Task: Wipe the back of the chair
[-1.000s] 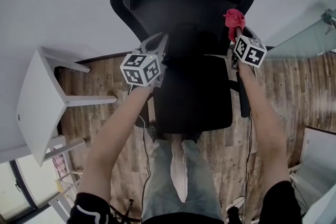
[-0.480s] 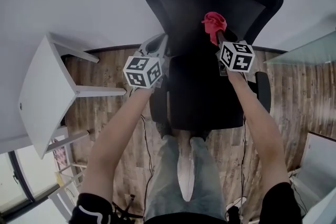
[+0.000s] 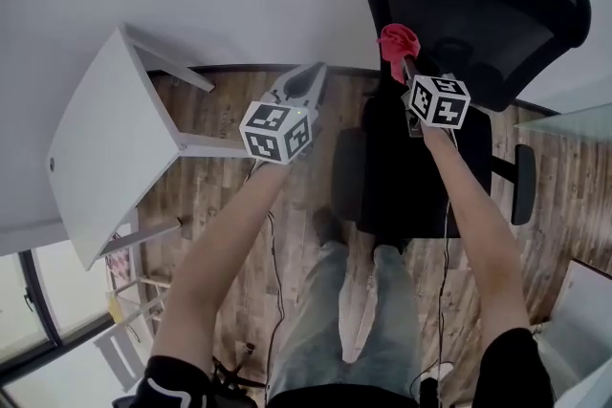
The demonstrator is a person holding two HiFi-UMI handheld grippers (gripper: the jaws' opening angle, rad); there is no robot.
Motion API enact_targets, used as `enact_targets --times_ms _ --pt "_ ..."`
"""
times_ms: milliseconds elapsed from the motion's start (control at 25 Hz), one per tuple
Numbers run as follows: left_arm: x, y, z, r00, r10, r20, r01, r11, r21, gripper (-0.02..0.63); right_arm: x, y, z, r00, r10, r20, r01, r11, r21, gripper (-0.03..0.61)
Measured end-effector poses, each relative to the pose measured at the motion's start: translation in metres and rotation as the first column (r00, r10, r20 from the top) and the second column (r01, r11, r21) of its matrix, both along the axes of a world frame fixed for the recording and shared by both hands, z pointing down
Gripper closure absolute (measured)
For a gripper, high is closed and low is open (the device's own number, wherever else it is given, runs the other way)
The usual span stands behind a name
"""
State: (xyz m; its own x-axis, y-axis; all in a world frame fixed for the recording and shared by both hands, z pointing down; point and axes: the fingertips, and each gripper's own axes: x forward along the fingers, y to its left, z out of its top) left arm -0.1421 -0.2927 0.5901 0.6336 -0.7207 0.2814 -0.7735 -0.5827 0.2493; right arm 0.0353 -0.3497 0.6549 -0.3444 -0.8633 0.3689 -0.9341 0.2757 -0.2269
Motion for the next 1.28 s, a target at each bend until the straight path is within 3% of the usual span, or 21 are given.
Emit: enact_targets --times_ms 240,560,880,1280 --pt "-0.049 -0.007 0.012 1.000 -0.015 0.000 0.015 1.000 -0.013 0.589 -0.039 -0.011 0.025 1.000 -0.008 -0.024 0.007 0.999 -0.037 0.509" --pt "-0.066 -0.010 0.035 0.999 -0.018 -0.029 0.017 0.999 -0.047 0.589 -0.040 -0.018 0.034 0.999 0.021 -0.047 -0.023 0.999 -0.044 0.509" --pt "-0.019 -0.009 0.040 0.999 0.002 -0.048 -0.005 0.998 -0.063 0.589 -0.021 -0.020 0.034 0.998 0.001 -0.068 -0.004 0.999 -0.040 0.508" --pt "0.056 -0.004 0.027 0.999 0.006 -0.046 -0.009 0.998 -0.058 0.589 0.050 -0.012 0.036 0.992 0.019 -0.124 -0.027 0.998 -0.064 0.508"
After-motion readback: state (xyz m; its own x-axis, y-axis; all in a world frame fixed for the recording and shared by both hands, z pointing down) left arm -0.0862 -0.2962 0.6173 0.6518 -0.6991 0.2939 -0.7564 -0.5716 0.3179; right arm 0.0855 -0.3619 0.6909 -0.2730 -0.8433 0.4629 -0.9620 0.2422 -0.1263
